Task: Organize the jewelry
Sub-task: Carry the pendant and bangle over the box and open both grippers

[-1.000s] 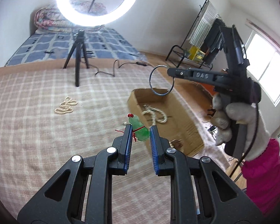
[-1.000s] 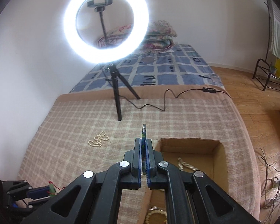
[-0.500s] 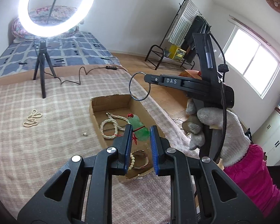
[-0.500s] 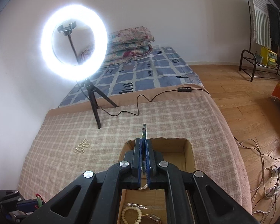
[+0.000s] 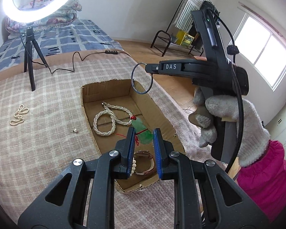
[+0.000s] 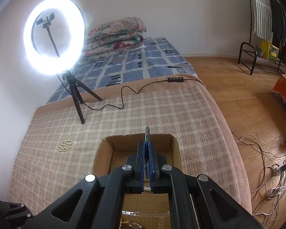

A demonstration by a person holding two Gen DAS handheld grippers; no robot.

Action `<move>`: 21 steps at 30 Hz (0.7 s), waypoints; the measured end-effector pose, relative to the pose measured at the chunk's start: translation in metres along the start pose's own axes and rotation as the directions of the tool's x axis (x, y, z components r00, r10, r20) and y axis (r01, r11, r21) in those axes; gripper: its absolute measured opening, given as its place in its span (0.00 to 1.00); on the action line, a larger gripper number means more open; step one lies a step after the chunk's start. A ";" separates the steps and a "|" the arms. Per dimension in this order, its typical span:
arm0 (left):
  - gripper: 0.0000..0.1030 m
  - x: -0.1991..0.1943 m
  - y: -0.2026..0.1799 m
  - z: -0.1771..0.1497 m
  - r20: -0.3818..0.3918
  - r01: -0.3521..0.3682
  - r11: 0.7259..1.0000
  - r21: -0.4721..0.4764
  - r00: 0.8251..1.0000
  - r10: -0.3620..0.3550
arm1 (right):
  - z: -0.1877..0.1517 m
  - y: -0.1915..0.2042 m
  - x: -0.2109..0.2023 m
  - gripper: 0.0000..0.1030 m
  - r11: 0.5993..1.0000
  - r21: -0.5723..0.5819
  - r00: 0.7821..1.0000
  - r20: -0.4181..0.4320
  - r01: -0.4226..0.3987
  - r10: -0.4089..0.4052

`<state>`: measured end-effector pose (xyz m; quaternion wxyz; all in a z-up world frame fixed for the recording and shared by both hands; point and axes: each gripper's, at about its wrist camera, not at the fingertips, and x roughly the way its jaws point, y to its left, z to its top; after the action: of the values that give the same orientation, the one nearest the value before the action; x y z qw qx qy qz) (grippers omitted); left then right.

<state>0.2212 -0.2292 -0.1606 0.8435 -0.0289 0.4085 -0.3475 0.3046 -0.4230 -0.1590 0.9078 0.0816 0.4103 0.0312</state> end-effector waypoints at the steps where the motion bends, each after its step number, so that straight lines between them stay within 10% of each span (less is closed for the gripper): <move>1: 0.17 0.002 -0.002 -0.001 -0.003 -0.008 1.000 0.008 1.000 0.008 | 0.000 -0.001 0.002 0.01 1.000 -0.001 1.000 -0.004 0.002 -0.002; 21: 0.18 0.022 -0.010 -0.008 -0.041 -0.059 0.996 0.064 0.997 0.062 | -0.002 0.001 0.025 0.03 0.999 -0.029 0.999 -0.038 0.028 -0.029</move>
<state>0.2195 -0.2482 -0.1778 0.8452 0.0177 0.4160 -0.3350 0.3196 -0.4183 -0.1782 0.9012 0.0622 0.4281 0.0257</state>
